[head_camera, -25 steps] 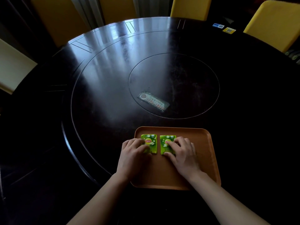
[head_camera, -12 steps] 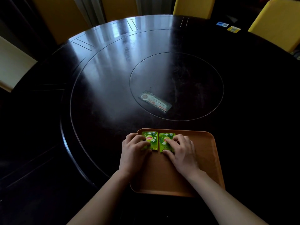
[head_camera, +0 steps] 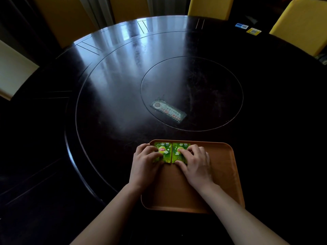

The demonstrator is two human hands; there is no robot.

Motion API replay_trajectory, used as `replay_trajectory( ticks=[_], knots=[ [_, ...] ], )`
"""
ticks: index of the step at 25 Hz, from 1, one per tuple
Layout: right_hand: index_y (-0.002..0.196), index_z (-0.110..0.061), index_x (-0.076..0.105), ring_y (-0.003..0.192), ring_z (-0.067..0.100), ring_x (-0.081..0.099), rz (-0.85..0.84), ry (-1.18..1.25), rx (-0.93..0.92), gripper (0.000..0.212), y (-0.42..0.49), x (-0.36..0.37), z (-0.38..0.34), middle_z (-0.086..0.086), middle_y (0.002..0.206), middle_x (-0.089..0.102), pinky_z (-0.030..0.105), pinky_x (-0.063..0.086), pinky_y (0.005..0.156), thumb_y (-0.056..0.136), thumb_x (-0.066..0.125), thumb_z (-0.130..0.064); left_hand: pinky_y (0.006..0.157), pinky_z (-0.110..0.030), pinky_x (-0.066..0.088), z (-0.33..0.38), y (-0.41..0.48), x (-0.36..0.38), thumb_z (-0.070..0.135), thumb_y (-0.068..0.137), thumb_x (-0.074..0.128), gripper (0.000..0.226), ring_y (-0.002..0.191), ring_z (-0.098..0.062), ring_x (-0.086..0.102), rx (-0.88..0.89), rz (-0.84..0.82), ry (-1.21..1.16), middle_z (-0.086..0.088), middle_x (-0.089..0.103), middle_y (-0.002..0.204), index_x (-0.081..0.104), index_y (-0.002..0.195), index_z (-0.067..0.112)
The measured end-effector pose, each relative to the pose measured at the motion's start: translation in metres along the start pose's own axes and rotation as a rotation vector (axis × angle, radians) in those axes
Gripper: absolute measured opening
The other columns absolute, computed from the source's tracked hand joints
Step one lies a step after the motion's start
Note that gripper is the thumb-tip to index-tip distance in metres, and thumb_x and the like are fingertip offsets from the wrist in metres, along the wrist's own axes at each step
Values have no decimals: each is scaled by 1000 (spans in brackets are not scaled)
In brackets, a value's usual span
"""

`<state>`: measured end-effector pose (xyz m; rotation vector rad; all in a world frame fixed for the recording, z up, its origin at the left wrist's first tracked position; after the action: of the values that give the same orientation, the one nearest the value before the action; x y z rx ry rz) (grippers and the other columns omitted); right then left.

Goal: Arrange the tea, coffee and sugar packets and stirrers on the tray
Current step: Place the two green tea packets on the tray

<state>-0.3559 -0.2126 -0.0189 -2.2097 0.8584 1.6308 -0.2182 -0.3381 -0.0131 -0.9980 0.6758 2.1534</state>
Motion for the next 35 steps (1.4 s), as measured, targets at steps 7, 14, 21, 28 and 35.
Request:
replay_trajectory(
  ticks=[7,14,21,28,35],
  knots=[
    [118,-23,68,97,25,53,-20,13,15,46,0,2,1,2,105,59,40,46,80,77,78,-42,90,-49,50,4,2,-2,24,74,87,17,114,-33,54,-9,-6,40,-1,71,107,81,90,20],
    [116,-22,69,97,26,53,-10,24,13,46,1,2,1,3,104,59,41,46,81,76,78,-41,89,-49,50,3,3,-1,24,73,86,18,113,-33,53,-12,-16,57,-2,70,107,81,91,22],
    [116,-20,70,96,31,56,20,118,-22,40,-12,-19,-2,6,101,61,43,48,80,79,76,-33,93,-47,49,8,-3,-15,18,73,82,25,108,-37,57,9,23,-1,-12,68,107,80,97,14],
    [104,-13,72,85,29,61,49,264,-72,21,-97,-64,-17,4,90,69,42,50,76,86,71,-25,86,-27,48,26,-124,-43,16,81,71,21,97,-19,62,-87,40,-105,0,66,102,75,102,17],
    [102,-16,73,89,12,62,-280,403,-27,14,-245,-49,-23,-5,90,67,32,54,76,90,69,-23,83,-32,55,53,-286,-15,23,86,76,30,96,-11,62,-156,-349,-87,7,65,104,72,115,20]
  ],
)
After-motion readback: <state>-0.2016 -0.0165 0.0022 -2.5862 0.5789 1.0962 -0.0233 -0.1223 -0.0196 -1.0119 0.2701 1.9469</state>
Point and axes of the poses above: each hand's wrist, its own y-axis towards the middle knuckle, its own x-axis out of the palm, z = x × y, the point moved 8 cm from there along y, towards the middle knuckle
